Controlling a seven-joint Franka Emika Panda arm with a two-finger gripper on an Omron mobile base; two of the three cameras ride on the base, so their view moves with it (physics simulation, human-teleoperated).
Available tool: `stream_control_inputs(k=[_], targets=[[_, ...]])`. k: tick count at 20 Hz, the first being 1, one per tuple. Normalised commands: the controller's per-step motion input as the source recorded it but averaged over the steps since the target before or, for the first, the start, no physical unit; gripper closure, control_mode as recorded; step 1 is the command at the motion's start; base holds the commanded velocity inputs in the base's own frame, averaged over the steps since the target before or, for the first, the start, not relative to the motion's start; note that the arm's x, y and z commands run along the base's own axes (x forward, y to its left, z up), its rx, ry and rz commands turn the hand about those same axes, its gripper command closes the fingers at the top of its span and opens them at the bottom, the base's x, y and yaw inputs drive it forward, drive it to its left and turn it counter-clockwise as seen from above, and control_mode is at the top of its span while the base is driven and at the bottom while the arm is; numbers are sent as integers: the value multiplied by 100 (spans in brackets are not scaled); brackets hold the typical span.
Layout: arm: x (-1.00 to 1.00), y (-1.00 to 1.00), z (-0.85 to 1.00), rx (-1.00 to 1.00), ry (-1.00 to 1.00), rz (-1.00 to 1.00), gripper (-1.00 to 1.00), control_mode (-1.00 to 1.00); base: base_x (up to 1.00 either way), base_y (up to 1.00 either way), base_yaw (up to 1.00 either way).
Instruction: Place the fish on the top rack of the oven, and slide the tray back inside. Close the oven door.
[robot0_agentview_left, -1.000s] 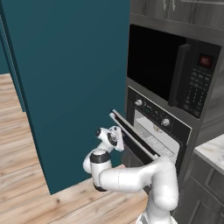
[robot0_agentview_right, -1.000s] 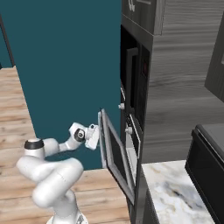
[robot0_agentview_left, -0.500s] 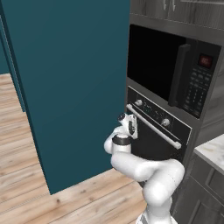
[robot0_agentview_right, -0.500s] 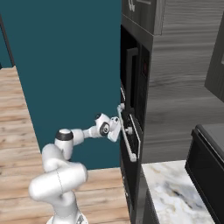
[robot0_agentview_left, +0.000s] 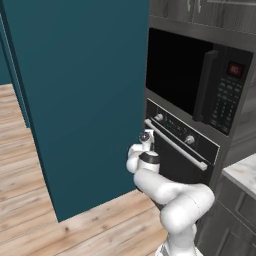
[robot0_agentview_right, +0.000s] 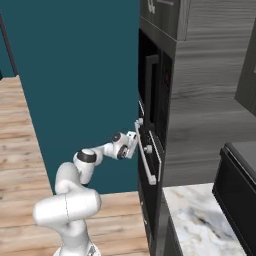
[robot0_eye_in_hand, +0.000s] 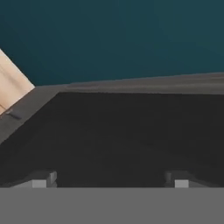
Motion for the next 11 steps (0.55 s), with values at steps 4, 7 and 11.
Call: stream_control_inputs(k=[4,7,11], targets=[[0,-73,-14,8,0,0,-100,-100,0,0,0],[0,-57,-3,6,0,0,-100,-100,0,0,0],[0,-29,0,1,0,0,-100,-100,0,0,0]])
